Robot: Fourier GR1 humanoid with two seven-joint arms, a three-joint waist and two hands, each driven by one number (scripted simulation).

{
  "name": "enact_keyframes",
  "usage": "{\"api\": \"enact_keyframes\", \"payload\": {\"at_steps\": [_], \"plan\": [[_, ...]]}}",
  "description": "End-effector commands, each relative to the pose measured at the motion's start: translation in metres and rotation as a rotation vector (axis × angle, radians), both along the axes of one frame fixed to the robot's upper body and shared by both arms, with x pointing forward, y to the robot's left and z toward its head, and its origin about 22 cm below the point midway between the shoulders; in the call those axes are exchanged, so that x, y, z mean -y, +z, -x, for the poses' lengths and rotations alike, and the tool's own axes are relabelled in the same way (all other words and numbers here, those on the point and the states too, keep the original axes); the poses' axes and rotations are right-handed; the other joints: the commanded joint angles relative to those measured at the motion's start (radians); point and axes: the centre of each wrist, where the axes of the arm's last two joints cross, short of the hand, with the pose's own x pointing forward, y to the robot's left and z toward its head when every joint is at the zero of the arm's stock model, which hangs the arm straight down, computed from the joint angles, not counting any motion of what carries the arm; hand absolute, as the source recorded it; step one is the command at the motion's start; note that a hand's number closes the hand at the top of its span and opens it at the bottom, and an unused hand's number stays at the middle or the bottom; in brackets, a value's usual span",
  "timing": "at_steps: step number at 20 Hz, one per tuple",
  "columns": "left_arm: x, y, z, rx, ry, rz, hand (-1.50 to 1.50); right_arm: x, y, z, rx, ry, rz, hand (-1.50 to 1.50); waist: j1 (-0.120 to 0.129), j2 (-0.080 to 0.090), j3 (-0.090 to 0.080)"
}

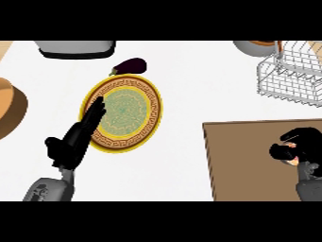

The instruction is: Pick the cupcake from the tray and place it in the tiered basket

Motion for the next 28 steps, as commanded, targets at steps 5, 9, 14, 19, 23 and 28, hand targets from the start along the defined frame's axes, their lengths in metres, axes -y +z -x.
{"api": "enact_keyframes", "payload": {"at_steps": [5,9,14,19,23,28], "plan": [[-0.018,-0.004,0.009,-0.002,-0.004,0.008,0.0,0.063,0.006,0.0,0.015,-0.008,0.046,1.5,0.0,0.0,0.001],[-0.012,-0.01,0.007,-0.006,0.019,0.013,0.0,0.135,0.029,0.027,-0.031,0.337,0.117,1.5,-0.035,0.003,0.009],[-0.015,-0.012,0.009,0.001,0.039,0.008,0.0,0.205,0.069,0.042,0.038,0.483,0.192,1.5,-0.032,0.004,0.012],[-0.012,-0.006,0.006,-0.002,0.012,0.021,0.0,0.259,0.096,0.052,0.358,0.499,0.046,1.5,-0.01,0.005,0.013],[-0.021,-0.009,0.012,0.004,0.018,-0.003,0.0,0.289,0.128,0.063,0.63,0.579,-0.089,1.5,-0.011,-0.003,0.007],[-0.009,-0.004,0.001,0.004,-0.031,0.009,0.0,0.323,0.187,0.067,0.72,0.634,-0.098,1.5,0.029,0.009,0.004]]}}
